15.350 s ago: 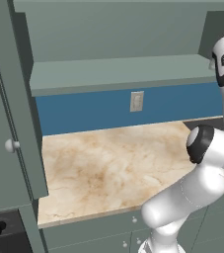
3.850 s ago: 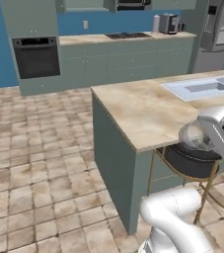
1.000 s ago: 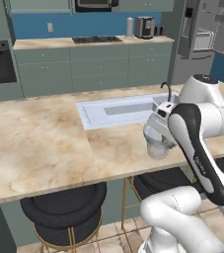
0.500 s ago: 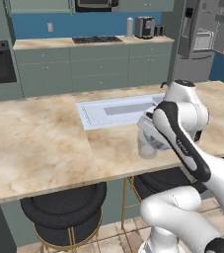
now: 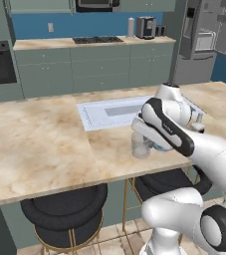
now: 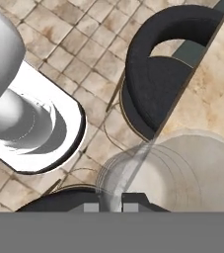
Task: There is a bowl on the dining counter. Grab a lemon wedge from the fridge and place it in the bowl. Then get the liquor bottle and glass cup from the cabinet and place them next to the bowl.
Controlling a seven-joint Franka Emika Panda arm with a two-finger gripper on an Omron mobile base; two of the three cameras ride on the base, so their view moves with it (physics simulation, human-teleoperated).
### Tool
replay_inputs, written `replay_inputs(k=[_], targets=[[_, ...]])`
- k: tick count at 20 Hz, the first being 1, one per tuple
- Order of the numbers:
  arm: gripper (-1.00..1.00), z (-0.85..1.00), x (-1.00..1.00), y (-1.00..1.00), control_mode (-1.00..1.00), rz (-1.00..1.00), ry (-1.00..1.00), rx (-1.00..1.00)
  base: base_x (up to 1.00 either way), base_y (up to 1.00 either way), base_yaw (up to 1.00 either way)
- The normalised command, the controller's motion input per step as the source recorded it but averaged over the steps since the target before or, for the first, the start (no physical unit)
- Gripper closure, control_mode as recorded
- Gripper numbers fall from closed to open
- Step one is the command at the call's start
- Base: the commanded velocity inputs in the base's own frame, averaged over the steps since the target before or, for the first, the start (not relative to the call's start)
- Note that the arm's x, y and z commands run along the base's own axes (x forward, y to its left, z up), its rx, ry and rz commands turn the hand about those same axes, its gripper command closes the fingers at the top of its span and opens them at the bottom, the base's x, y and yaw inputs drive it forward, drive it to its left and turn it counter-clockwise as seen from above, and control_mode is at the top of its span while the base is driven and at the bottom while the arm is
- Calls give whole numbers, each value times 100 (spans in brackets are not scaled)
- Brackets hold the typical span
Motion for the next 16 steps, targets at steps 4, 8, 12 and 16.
replay_inputs(k=[4, 8, 12, 16], targets=[[100, -29, 57, 12, -100, 0, 11, 1, 0, 0, 0], [100, -35, 36, 7, -100, 0, 8, 0, 0, 0, 0], [100, -33, 23, 2, -100, 0, 3, 0, 0, 0, 0], [100, -29, 21, 1, -100, -2, 2, 0, 0, 0, 0]])
